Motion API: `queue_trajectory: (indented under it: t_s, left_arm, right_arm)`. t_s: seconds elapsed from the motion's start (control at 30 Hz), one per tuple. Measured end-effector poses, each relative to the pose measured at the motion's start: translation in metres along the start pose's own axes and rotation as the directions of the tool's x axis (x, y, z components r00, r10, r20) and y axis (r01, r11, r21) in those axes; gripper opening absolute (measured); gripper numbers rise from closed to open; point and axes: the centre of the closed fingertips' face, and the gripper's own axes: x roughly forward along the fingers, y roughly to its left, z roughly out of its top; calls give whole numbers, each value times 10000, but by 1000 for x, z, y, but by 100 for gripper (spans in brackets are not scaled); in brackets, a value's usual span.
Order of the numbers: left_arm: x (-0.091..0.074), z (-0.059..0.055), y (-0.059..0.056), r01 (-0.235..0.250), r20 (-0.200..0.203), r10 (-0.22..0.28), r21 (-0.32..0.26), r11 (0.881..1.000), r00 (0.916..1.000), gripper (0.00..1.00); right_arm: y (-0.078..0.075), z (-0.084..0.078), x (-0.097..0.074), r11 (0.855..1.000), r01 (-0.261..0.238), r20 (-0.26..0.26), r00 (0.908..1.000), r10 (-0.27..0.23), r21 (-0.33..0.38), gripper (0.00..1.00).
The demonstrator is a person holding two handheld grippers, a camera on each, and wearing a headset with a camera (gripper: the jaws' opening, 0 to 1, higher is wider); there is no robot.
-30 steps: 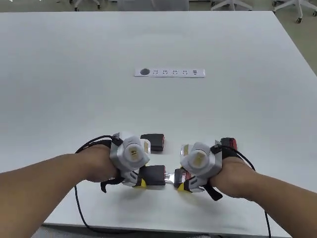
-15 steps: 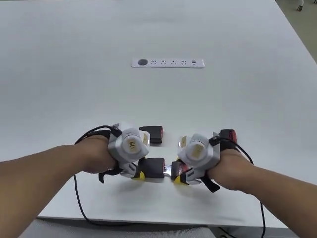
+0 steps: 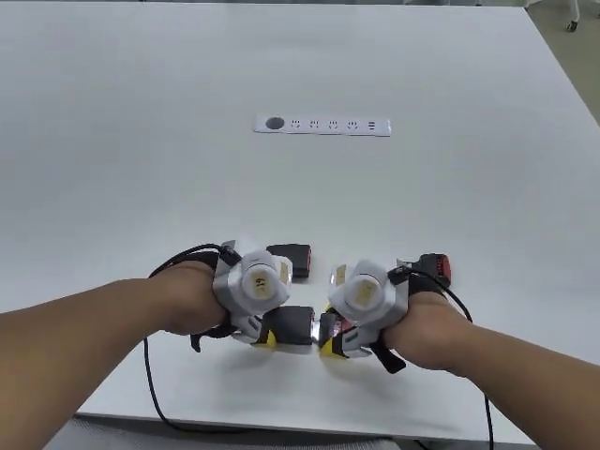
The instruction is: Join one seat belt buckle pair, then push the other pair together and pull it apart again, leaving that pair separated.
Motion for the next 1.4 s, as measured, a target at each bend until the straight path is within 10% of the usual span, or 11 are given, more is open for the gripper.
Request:
queue_trajectory:
  t_s: [0.23,0.83,1.07,1.4]
  left_arm:
    - [-1,1,-3,-112,586,127,-264,9996,9982,30]
    - [-1,1,-3,-150,123,156,-452,9989,9998,32]
    - [-22,6,-2,-440,264,448,-313,9985,9986,32]
    - [-44,22,37,-829,893,918,-987,9917,9918,37]
  right_arm:
    - [-1,-5,-3,9996,-10,182,9998,15,-267,35]
    - [2,-8,-7,9999,113,-239,9996,-115,-91,37]
    - [2,4,-29,9994,257,409,9988,-267,239,40]
    - [-32,-25,-70,9922,992,665,9923,-1042,750,40]
